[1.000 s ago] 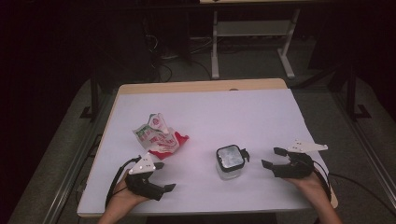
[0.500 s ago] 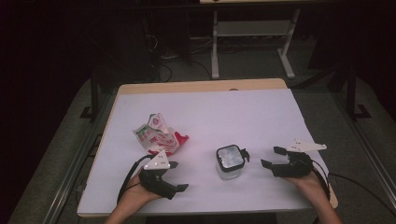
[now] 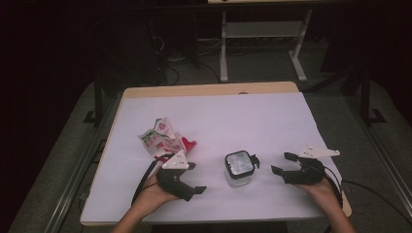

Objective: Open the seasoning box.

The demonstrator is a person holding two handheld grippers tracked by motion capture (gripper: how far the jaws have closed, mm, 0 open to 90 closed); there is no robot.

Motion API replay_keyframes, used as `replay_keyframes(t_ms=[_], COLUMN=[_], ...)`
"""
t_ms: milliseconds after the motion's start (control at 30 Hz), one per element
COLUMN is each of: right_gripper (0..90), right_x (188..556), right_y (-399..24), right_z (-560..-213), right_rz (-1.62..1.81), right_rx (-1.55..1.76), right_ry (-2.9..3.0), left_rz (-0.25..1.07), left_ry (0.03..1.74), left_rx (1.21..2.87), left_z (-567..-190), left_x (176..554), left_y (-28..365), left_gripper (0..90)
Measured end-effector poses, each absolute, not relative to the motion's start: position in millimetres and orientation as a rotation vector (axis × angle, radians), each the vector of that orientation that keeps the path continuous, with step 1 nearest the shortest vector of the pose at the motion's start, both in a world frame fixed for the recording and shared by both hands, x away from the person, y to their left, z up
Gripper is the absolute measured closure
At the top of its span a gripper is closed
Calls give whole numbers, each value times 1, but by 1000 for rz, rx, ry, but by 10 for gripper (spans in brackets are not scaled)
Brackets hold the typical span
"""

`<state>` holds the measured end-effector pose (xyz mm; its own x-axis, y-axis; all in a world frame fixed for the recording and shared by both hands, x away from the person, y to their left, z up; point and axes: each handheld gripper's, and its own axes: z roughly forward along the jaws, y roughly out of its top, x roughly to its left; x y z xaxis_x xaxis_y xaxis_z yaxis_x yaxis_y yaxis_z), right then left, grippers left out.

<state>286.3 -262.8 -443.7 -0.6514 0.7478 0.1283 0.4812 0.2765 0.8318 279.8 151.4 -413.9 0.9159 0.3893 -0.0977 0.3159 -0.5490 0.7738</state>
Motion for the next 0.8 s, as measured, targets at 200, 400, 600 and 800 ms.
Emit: replay_keyframes(t_ms=[200,400,600,800], right_gripper=[227,227,227,229], right_x=[287,286,287,287], right_y=[-264,-264,-264,-264], right_z=[-443,-444,-444,-444], right_rz=[1318,1322,1326,1325], right_rx=[1128,1140,1137,1141], right_ry=[2258,2260,2265,2264], left_rz=[109,94,95,97], left_ry=[468,423,376,330], left_rx=[2193,2194,2193,2191], left_z=[-411,-409,-406,-407], left_x=[286,294,300,305], left_y=[139,123,106,87], left_gripper=[123,123,123,118])
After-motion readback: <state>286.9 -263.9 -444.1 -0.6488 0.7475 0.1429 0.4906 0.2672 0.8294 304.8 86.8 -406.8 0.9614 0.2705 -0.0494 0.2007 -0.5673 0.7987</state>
